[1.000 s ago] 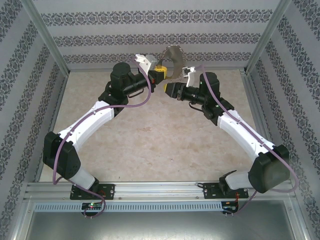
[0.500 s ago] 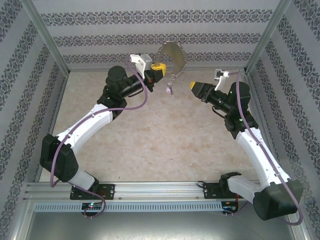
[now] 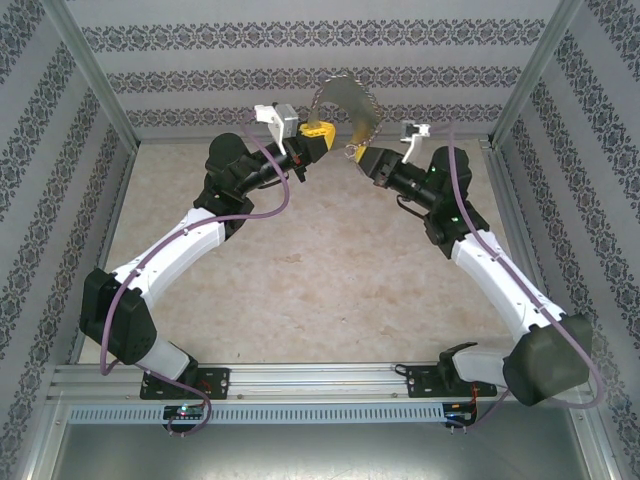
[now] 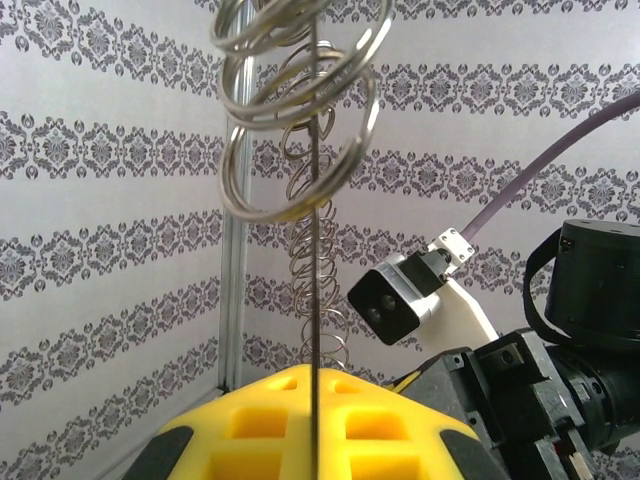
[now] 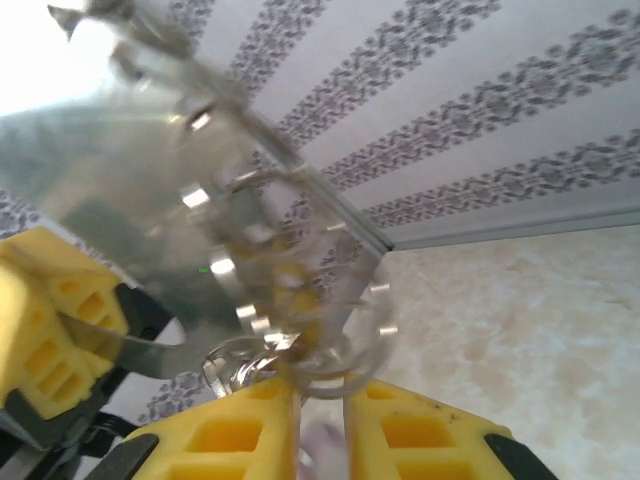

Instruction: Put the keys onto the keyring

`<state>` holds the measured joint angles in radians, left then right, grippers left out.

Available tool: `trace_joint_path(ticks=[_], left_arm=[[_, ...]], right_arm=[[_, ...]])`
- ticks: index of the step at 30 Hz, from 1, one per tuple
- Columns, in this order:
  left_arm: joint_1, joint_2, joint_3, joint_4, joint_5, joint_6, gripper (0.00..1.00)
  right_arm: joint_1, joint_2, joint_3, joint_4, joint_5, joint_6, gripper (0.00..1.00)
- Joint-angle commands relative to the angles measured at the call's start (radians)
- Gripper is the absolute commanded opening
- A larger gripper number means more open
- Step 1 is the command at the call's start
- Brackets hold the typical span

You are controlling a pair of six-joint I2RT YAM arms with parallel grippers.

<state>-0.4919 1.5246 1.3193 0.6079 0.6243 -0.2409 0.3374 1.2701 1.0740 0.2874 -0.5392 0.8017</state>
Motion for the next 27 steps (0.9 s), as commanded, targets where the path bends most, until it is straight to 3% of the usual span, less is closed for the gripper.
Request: trace_joint_path(ticks=[1,6,14,16,18,19,27], left_arm=[[-0.016,-0.033,0.004,0.090,-0.004,-0.020,0.00],[-0.016,-0.026,0.014,0.086,-0.005,-0.013,0.00],[-0.017,-0.056,0.020,0.075,0.018,0.009,0.00],[-0.016,-0.060,0.016,0.090,0.032,-0.010,0.00],[-0.017,-0.066,0.014,0.095,0.046,-0.020,0.00],[-0.019,-0.070,0.011,0.097,0.049,-0.024,0.00],[-0.019,-0.092,-0.006,0.104,0.067,-0.054,0.00]], right_arm=[[0.066,-0.005,0.034,0.030,-0.018,-0.021,0.19],[0.100,-0.079,-0.012,-0.091,-0.105,-0.162,0.19],[-0.135,-0.254,-0.165,-0.099,-0.039,-0.097,0.23],[-0.143,-0.259,-0.141,-0.102,-0.063,-0.103,0.28],[-0.136,-0.250,-0.118,-0.084,-0.093,-0.097,0.44],[-0.130,-0.245,-0.110,-0.074,-0.095,-0.092,0.46],[-0.063,-0.222,-0.045,0.013,-0.098,-0.038,0.32]])
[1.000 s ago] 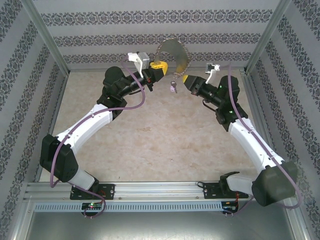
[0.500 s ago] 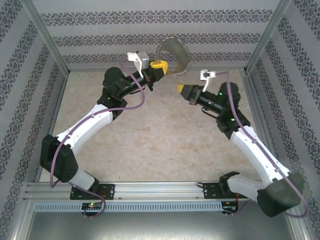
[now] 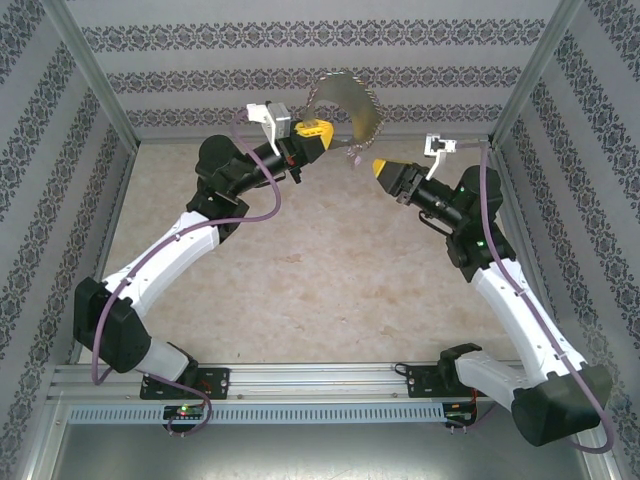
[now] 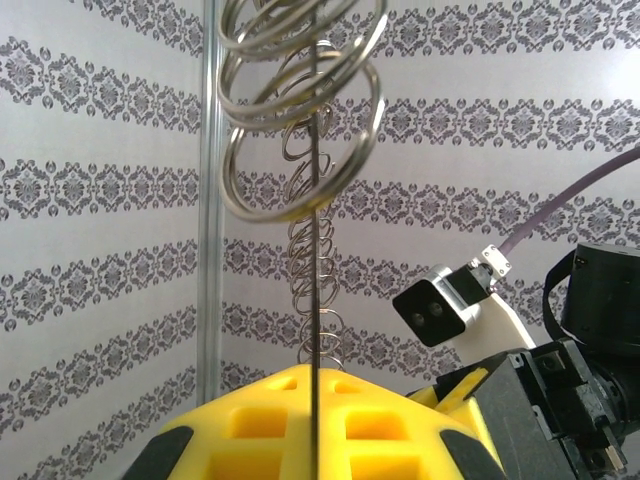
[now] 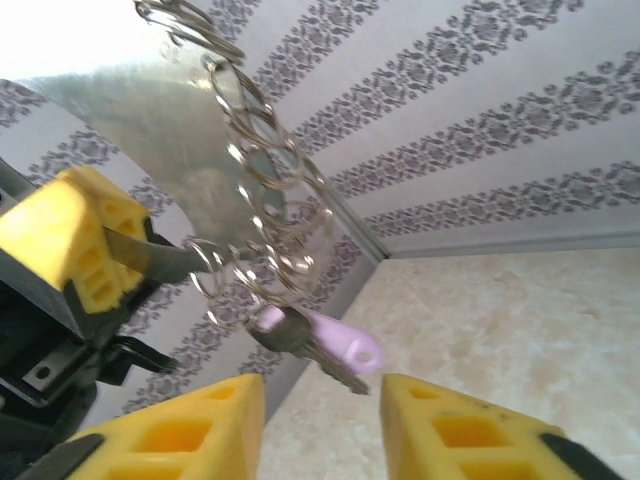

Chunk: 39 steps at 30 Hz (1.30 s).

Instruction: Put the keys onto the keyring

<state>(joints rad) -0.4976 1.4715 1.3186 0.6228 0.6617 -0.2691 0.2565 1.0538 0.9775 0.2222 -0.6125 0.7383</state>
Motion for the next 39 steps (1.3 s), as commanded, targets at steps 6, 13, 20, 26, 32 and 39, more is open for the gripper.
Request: trace_joint_path(ticks=[6,13,20,26,32,39], left_arm=[[-0.015,-0.039,-0.006,0.076,0.042,-0.018,0.00],[-0.021,-0.029,-0.005,0.071,0.036,-0.021,0.00],[-0.026,-0.025,0.002,0.066,0.026,-0.020,0.00],[-0.033,-0.022,0.007,0.067,0.013,-0.019,0.00],[-0.034,-0.023,0.002,0.071,-0.007,-0.021,0.00],[-0.033,-0.019,-0.005,0.097,-0.049,-0.035,0.00]], right_arm=[[0.064,-0.032,0.097,0.099,-0.015,0.061,0.37],[0.123,0.008,0.166,0.130,-0.016,0.083,0.43],[0.145,0.078,0.189,0.187,-0.024,0.130,0.43],[0.144,0.098,0.164,0.215,-0.024,0.156,0.43],[0.144,0.090,0.126,0.216,-0.008,0.162,0.44],[0.163,0.106,0.083,0.259,-0.021,0.207,0.44]])
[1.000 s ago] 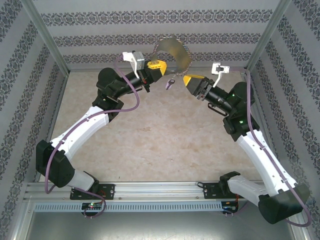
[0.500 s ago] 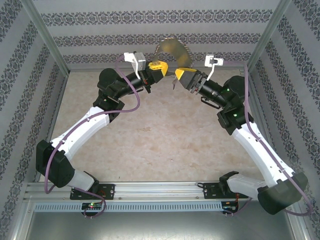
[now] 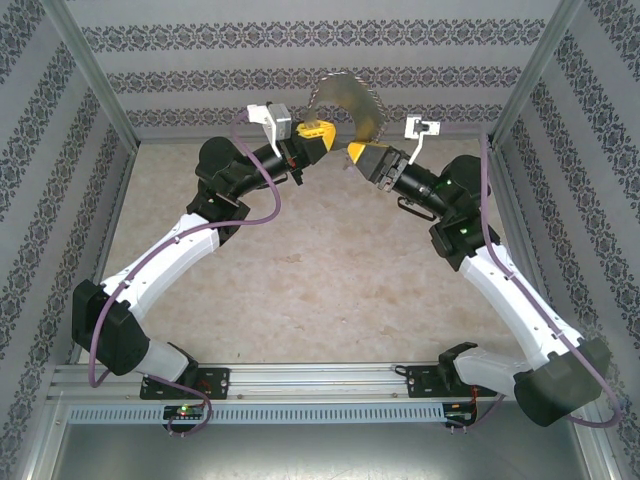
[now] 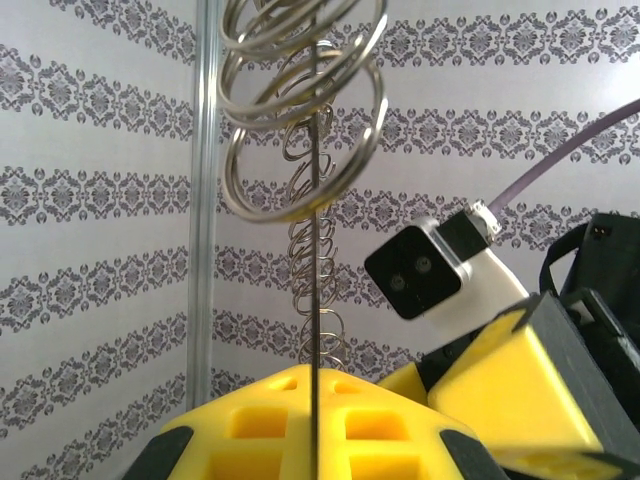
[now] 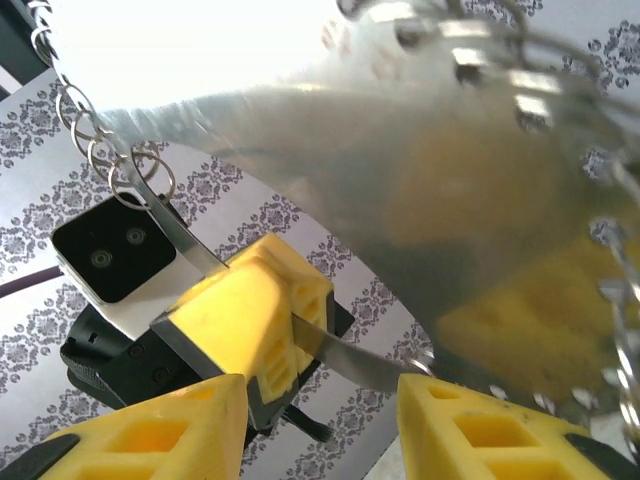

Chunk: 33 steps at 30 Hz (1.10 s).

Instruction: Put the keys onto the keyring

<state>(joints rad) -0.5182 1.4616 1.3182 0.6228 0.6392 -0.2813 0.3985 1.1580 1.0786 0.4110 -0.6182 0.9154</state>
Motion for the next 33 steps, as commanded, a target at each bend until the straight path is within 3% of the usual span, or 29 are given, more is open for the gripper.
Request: trace_joint_path(ticks=[1,6,10,16,33], left_arm=[[-0.013,-0.007,-0.005,0.098,-0.027,-0.025,0.00],[-0.013,0.000,-0.005,0.100,-0.027,-0.027,0.00],[-0.014,-0.002,-0.008,0.097,-0.031,-0.022,0.00],[-0.013,-0.001,-0.007,0.096,-0.026,-0.022,0.00],[-0.016,0.006,-0.005,0.094,-0.017,-0.032,0.00]], right_arm=[[0.029,0.007,-0.019,0.079,-0.020,0.036,0.43],[0.071,0.043,0.033,0.108,-0.092,0.036,0.41],[0.044,-0.029,-0.006,0.031,0.011,-0.022,0.42],[-0.053,-0.066,-0.084,0.061,0.031,0.033,0.42],[-0.030,-0.012,-0.047,0.096,0.011,0.034,0.41]])
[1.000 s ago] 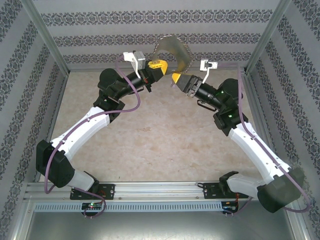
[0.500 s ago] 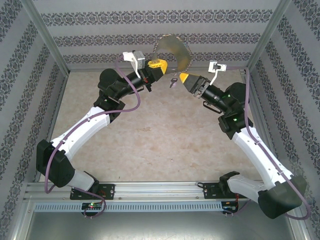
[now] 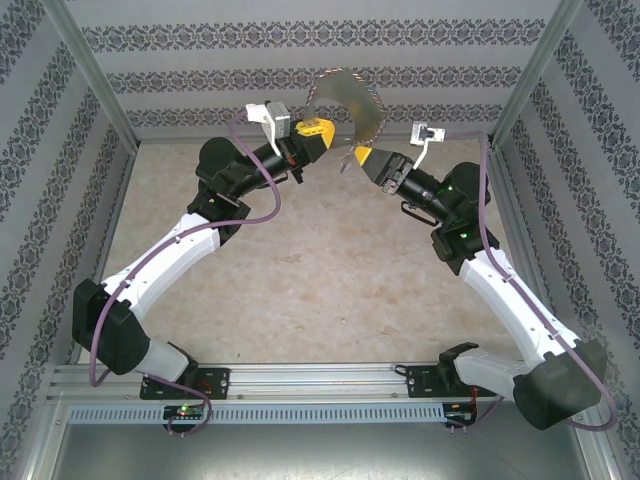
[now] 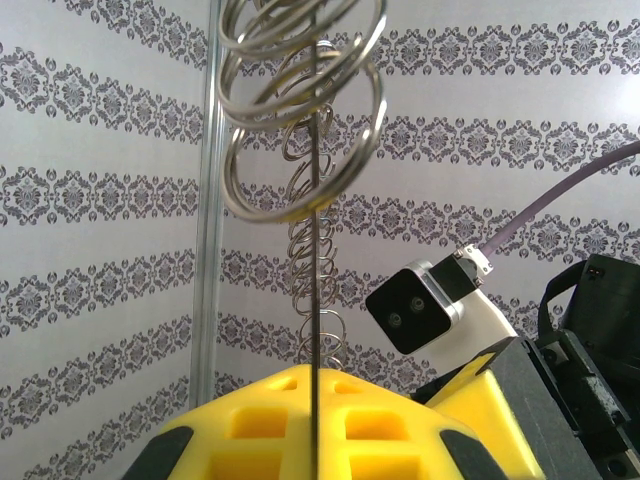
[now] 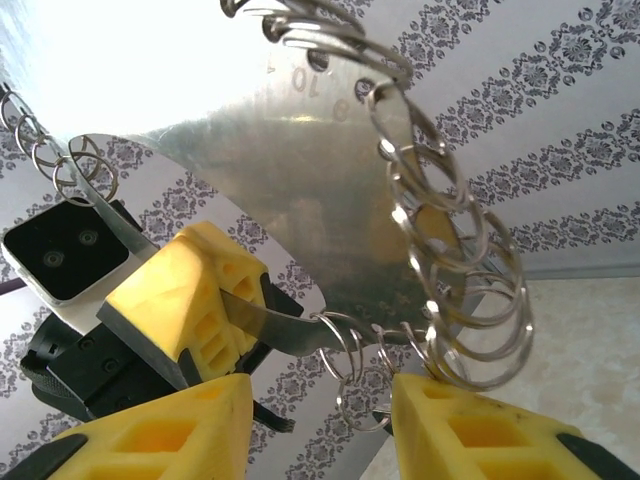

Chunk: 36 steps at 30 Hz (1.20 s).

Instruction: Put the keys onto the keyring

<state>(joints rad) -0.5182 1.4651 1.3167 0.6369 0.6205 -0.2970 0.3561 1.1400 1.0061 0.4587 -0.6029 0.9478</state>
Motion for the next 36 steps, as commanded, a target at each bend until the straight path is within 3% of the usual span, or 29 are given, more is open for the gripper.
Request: trace_joint_path(ticks=[1,10,15,18,20,22,23,27,36], left_arm=[[-0.018,0.004,-0.004,0.077,0.001,-0.016,0.00],[-0.022,0.014,-0.004,0.078,0.005,-0.024,0.00],[-0.024,0.017,-0.002,0.075,-0.007,-0.022,0.00],[-0.025,0.020,-0.001,0.072,-0.011,-0.021,0.00],[-0.024,0.022,-0.001,0.073,-0.013,-0.022,0.00],[-0.025,0.019,-0.001,0.073,-0.016,-0.020,0.00],[-0.024,0.017,0.000,0.073,-0.015,-0.020,0.00],[-0.024,0.016,0.007,0.072,-0.007,-0.022,0.00],[-0.024,0.015,0.007,0.073,-0.004,-0.028,0.00]], right_arm=[[0.016,0.007,0.031,0.049,-0.007,0.000,0.41],[0.027,0.039,0.069,0.047,-0.013,-0.007,0.32],[0.042,0.050,0.086,0.045,-0.033,-0.010,0.14],[0.053,0.043,0.083,0.052,-0.053,-0.019,0.12],[0.052,0.022,0.081,0.023,-0.052,-0.042,0.15],[0.029,-0.012,0.056,-0.010,-0.015,-0.051,0.39],[0.008,-0.025,0.038,-0.011,-0.010,-0.041,0.42],[-0.044,-0.034,-0.017,0.013,-0.020,0.006,0.43],[-0.036,-0.007,0.005,0.026,-0.031,0.005,0.41]])
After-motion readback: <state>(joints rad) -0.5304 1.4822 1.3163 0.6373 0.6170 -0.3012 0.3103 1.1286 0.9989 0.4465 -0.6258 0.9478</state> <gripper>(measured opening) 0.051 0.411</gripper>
